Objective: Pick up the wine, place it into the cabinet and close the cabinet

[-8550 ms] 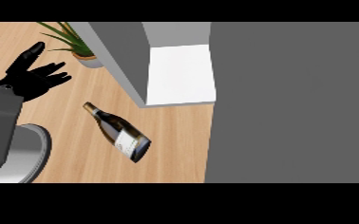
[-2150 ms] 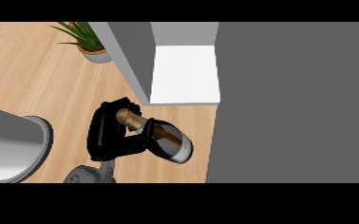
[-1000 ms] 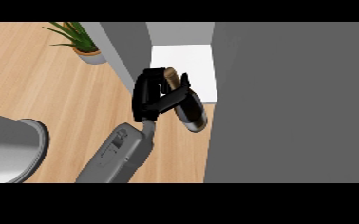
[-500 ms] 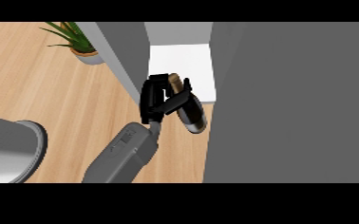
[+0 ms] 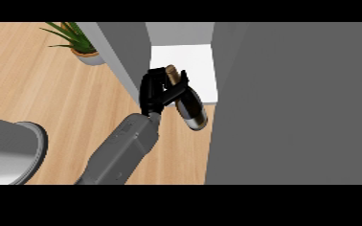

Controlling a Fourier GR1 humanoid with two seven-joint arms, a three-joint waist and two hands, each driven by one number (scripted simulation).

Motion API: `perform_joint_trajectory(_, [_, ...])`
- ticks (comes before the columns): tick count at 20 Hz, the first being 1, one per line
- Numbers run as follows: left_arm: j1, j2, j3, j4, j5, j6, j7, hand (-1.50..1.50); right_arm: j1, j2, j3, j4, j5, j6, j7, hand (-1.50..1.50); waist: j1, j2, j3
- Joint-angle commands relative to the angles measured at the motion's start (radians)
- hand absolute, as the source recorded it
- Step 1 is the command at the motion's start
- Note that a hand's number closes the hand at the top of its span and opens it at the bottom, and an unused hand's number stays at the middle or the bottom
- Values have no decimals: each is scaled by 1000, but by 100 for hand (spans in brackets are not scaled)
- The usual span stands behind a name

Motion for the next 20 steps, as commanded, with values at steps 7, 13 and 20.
perform_joint_trajectory(7, [-151, -1, -23, 120, 142, 37, 4, 150, 56, 5, -35, -156, -157, 21, 55, -150, -4, 0, 0])
perform_joint_trajectory(13, [-287, 0, 88, 284, 105, -23, 12, 150, 72, -2, -61, -182, -177, 29, 76, -150, -3, 4, 0])
perform_joint_trajectory(20, [-412, 6, 111, 404, 69, 45, -7, 150, 104, 30, -3, -157, -122, 56, 15, -150, -10, 3, 1])
